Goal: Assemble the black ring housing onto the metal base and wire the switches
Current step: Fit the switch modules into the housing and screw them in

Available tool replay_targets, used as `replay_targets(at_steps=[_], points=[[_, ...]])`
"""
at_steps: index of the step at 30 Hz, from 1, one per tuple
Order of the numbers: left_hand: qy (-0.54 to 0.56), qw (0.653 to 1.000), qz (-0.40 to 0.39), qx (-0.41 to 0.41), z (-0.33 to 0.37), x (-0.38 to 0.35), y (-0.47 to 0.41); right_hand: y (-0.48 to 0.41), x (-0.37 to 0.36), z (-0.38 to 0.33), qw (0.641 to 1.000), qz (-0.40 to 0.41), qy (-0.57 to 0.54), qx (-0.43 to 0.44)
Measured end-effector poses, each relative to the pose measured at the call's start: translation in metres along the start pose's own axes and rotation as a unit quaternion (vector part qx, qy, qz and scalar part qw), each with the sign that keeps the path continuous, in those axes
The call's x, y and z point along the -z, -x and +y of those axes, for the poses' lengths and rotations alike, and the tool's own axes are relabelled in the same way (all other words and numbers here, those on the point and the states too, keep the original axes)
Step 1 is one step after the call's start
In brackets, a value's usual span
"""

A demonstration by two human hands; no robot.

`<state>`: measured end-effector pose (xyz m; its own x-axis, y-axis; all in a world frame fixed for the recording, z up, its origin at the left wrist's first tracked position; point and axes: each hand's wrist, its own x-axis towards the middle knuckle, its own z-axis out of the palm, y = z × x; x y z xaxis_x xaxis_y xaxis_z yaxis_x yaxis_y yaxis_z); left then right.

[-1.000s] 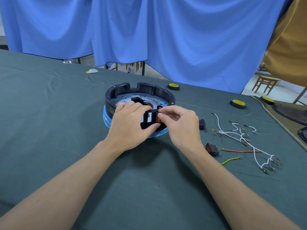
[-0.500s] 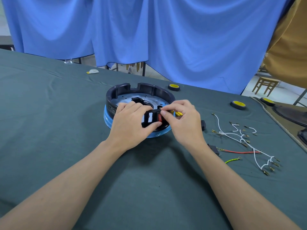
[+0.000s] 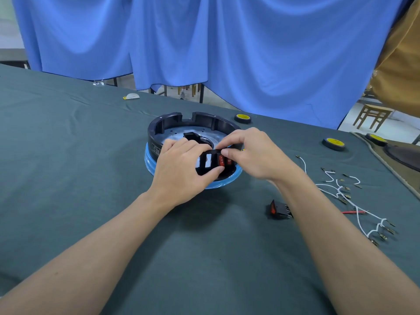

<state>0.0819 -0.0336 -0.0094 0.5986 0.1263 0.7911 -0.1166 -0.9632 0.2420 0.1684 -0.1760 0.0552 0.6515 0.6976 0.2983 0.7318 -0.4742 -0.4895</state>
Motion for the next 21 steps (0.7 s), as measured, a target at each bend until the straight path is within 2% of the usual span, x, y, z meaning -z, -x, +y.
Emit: replay_targets(at_steps=[12, 15, 18, 21], points=[[-0.010, 0.999, -0.012, 0.033, 0.005, 0.001, -0.001, 0.007, -0.011, 0.007, 0.999, 0.040, -0.028, 0.024], [0.002, 0.999, -0.011, 0.043, 0.006, 0.000, -0.003, 0.016, -0.022, 0.010, 0.994, 0.091, -0.042, 0.040], [0.011, 0.999, -0.010, 0.043, 0.003, -0.001, -0.004, 0.026, -0.038, 0.012, 0.982, 0.176, -0.025, 0.070], [0.011, 0.999, -0.014, 0.045, 0.003, -0.001, -0.004, 0.028, -0.045, 0.010, 0.973, 0.223, -0.025, 0.055]])
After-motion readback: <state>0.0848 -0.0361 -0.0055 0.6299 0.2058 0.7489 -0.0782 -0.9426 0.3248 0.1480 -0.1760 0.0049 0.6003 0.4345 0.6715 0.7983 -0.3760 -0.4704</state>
